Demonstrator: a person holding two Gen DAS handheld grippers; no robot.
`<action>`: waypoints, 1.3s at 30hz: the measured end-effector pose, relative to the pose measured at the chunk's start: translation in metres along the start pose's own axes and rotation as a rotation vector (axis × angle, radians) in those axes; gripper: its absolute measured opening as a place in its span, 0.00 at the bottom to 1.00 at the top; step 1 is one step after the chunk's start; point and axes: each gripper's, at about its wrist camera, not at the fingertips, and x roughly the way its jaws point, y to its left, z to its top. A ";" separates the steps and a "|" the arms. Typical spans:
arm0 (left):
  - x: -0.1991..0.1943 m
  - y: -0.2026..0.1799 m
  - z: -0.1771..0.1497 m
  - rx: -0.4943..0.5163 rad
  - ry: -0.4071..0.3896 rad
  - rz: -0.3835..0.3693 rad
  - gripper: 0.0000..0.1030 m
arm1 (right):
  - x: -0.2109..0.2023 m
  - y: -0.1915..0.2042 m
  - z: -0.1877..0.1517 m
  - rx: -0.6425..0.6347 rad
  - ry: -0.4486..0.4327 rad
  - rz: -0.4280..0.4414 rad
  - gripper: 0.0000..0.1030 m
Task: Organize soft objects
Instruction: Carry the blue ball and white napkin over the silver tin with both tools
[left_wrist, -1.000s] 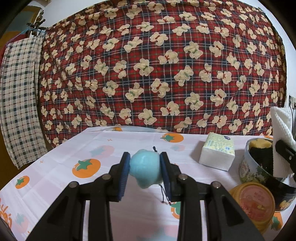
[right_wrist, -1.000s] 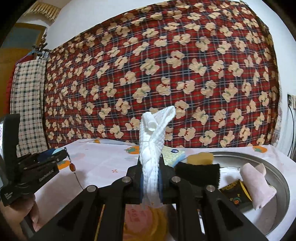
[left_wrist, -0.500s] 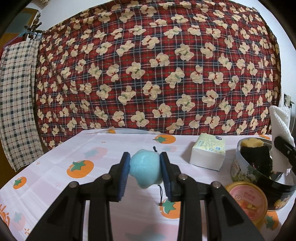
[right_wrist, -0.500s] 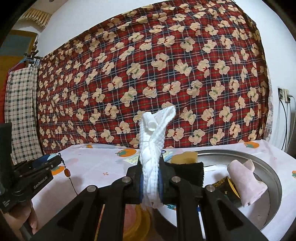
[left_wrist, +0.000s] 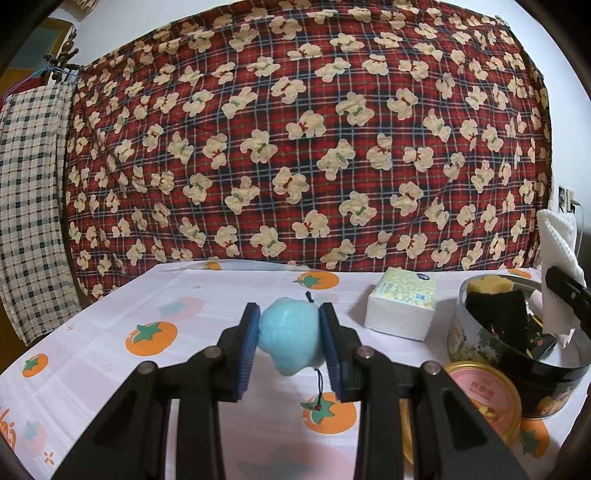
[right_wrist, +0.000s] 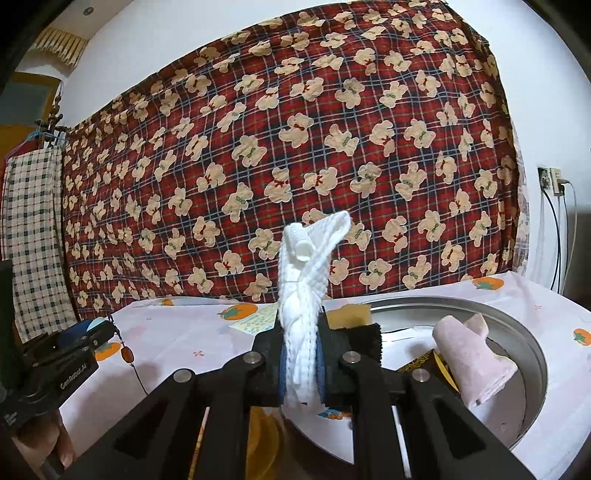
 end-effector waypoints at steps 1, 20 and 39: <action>-0.001 -0.001 0.000 0.001 -0.002 -0.002 0.31 | -0.001 -0.002 0.000 0.006 -0.002 -0.002 0.13; -0.005 -0.013 -0.001 0.028 -0.009 -0.031 0.31 | -0.011 -0.015 0.002 0.035 -0.039 -0.036 0.13; -0.014 -0.039 0.008 0.050 -0.006 -0.107 0.31 | -0.026 -0.011 0.006 0.016 -0.103 -0.028 0.13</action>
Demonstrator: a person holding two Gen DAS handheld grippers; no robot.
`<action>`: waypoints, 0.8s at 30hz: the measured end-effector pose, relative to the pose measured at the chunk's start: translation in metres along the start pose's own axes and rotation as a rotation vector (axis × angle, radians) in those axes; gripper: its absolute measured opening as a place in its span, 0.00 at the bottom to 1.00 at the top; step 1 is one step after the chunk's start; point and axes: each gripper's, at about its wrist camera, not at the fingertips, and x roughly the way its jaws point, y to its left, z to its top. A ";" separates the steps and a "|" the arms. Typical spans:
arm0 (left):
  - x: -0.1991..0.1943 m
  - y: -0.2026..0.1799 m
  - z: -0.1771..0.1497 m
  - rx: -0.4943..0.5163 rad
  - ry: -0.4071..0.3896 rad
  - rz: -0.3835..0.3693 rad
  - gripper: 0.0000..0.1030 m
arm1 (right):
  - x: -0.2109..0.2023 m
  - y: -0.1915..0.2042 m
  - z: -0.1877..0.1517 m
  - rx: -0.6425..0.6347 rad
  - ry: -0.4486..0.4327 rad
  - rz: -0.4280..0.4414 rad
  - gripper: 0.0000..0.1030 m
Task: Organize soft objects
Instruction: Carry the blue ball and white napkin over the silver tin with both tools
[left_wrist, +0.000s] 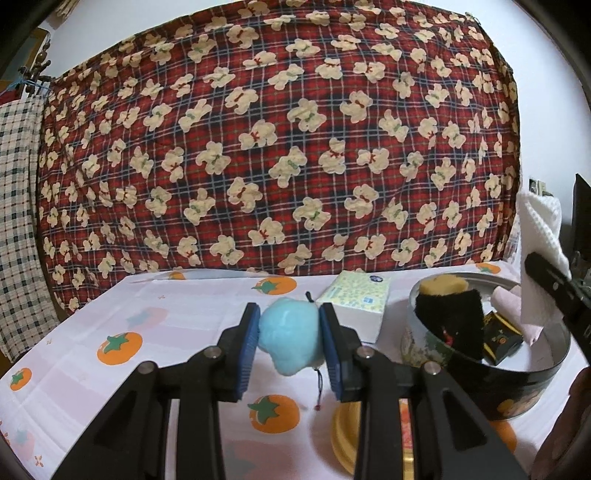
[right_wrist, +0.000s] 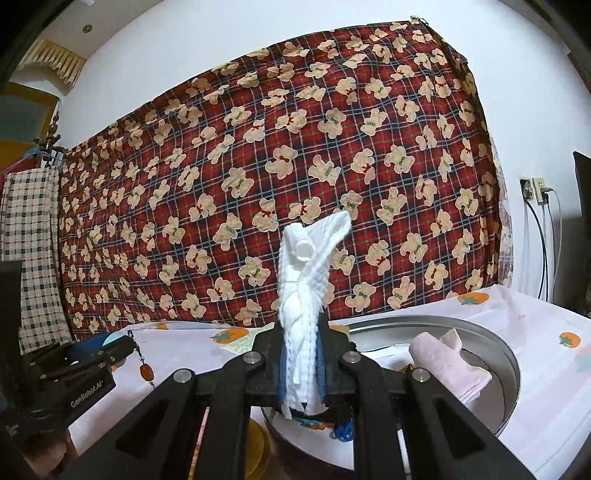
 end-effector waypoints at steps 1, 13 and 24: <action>-0.001 -0.001 0.001 0.001 -0.001 -0.003 0.31 | 0.000 0.000 0.000 -0.001 -0.001 0.001 0.13; -0.012 -0.017 0.019 0.017 -0.022 -0.053 0.31 | -0.002 0.000 0.001 0.000 -0.016 0.000 0.13; -0.019 -0.040 0.030 0.043 -0.041 -0.103 0.31 | -0.004 -0.002 0.001 0.004 -0.020 0.002 0.13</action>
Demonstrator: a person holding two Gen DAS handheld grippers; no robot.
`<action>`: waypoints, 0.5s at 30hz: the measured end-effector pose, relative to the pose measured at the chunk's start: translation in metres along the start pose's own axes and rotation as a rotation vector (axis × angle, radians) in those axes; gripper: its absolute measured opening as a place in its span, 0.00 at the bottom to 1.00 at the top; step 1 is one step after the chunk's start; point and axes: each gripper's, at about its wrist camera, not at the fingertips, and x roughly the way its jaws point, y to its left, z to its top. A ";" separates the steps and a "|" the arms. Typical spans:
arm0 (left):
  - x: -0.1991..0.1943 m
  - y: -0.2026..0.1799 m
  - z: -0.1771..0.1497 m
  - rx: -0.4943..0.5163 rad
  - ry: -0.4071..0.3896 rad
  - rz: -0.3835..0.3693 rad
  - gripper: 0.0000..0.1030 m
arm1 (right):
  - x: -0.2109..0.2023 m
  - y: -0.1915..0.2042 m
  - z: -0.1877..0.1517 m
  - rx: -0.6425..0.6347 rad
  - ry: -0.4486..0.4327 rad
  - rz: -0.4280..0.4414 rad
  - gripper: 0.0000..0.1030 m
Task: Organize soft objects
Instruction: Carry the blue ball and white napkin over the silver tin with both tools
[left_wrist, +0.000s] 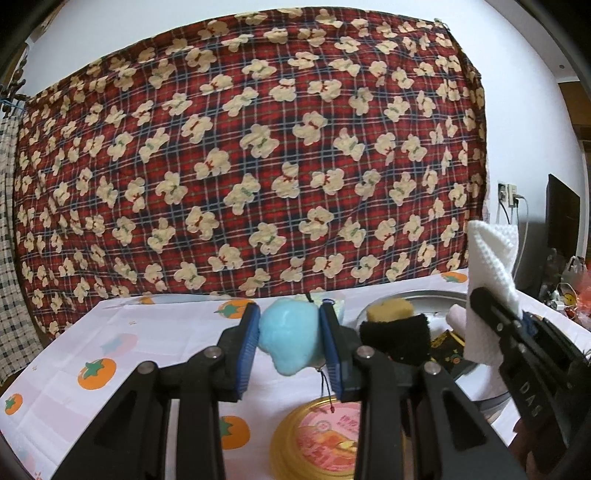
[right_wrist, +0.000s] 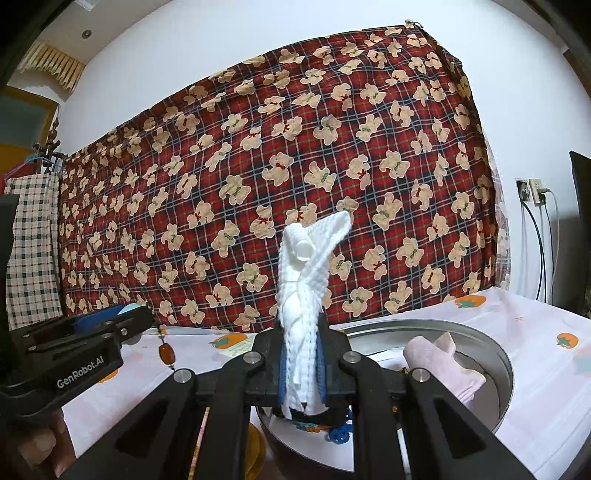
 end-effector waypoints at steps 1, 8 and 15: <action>0.000 -0.002 0.001 0.003 0.000 -0.006 0.31 | 0.000 0.000 0.000 0.000 -0.002 0.000 0.13; 0.003 -0.016 0.004 0.012 0.011 -0.041 0.31 | -0.003 -0.006 0.004 0.013 -0.014 -0.003 0.13; 0.008 -0.034 0.005 0.029 0.018 -0.081 0.31 | -0.007 -0.015 0.002 0.041 -0.012 -0.003 0.13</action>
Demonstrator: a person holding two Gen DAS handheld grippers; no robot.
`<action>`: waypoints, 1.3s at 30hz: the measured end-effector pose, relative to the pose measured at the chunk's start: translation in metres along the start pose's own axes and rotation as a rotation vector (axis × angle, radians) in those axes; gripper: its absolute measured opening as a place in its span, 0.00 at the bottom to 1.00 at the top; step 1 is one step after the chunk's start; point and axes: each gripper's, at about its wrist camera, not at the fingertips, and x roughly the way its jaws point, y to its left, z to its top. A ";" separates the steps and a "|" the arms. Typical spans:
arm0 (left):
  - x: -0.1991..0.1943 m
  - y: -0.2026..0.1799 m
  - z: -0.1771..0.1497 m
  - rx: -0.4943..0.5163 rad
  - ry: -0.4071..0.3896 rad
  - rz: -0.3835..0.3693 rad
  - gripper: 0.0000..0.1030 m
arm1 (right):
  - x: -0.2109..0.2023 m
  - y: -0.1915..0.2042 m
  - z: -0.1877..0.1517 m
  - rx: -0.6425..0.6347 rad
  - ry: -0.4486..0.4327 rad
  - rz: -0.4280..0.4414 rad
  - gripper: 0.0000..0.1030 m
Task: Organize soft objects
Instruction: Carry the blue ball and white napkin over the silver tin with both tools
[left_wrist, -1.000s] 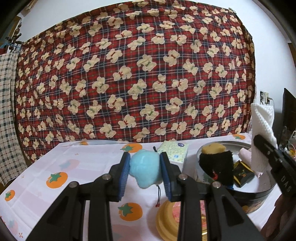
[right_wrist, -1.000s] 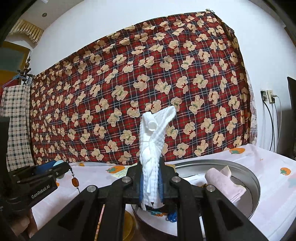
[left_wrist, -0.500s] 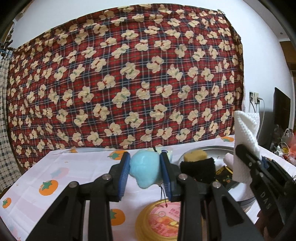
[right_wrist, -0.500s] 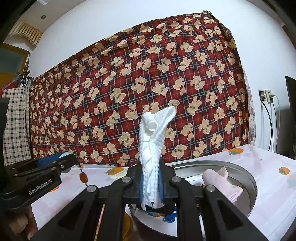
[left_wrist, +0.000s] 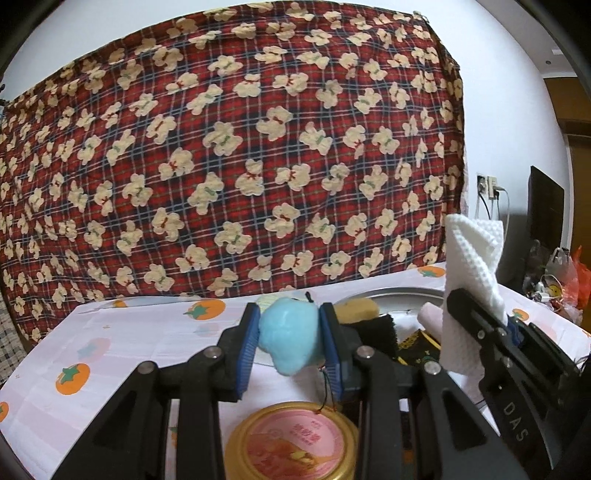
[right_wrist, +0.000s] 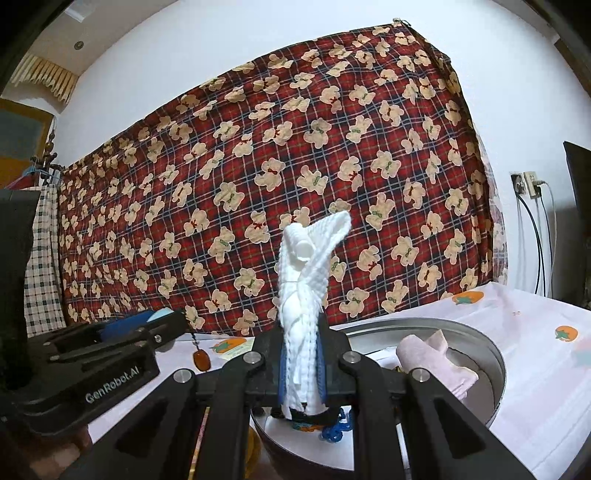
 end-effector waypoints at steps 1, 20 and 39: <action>0.001 -0.002 0.000 0.002 0.001 -0.004 0.31 | -0.001 0.000 -0.001 -0.002 -0.001 -0.001 0.13; 0.014 -0.016 0.002 -0.009 0.039 -0.063 0.31 | -0.009 -0.019 0.008 -0.081 -0.010 -0.033 0.13; 0.060 -0.039 0.023 -0.003 0.241 -0.141 0.31 | 0.029 -0.049 0.045 -0.098 0.177 0.028 0.13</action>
